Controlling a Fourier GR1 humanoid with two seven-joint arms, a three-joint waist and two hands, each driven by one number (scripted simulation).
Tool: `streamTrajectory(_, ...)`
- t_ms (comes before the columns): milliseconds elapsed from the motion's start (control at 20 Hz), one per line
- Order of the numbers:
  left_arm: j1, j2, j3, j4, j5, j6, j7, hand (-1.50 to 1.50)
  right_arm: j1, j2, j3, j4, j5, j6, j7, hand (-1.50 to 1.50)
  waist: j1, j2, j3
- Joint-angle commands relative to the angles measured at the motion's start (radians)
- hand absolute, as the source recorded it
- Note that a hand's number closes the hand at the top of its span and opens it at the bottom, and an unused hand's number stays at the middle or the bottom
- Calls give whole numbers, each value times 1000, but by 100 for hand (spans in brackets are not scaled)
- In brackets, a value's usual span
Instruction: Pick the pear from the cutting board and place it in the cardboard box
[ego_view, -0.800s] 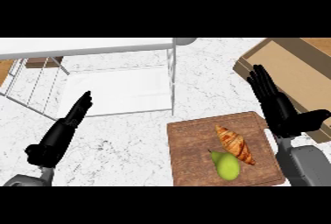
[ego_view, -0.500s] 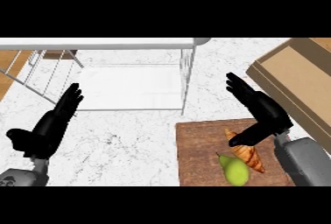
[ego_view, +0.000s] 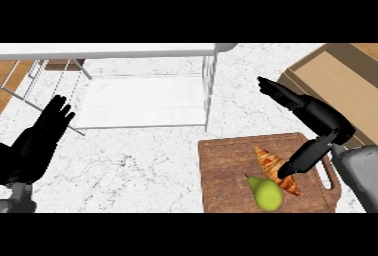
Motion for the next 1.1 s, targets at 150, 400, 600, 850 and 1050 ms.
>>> streamTrajectory(150,-10,-6,10,-29,7,24,48,0,-123,-198,118,-120,151,216,101,-150,-1,-6,-2)
streamTrajectory(400,-3,2,15,-40,10,4,45,0,-251,-250,245,-190,293,329,243,-150,14,-3,-3)
streamTrajectory(600,7,5,25,-50,-3,11,47,0,-304,-194,336,-232,333,410,393,-150,5,-3,-2)
streamTrajectory(850,25,-26,30,-59,-12,24,53,0,-311,-75,386,-226,319,496,599,-150,-5,-2,-1)
streamTrajectory(1050,-11,-40,32,-24,-24,11,61,0,-312,-16,364,-130,286,582,666,-150,-9,1,-1)
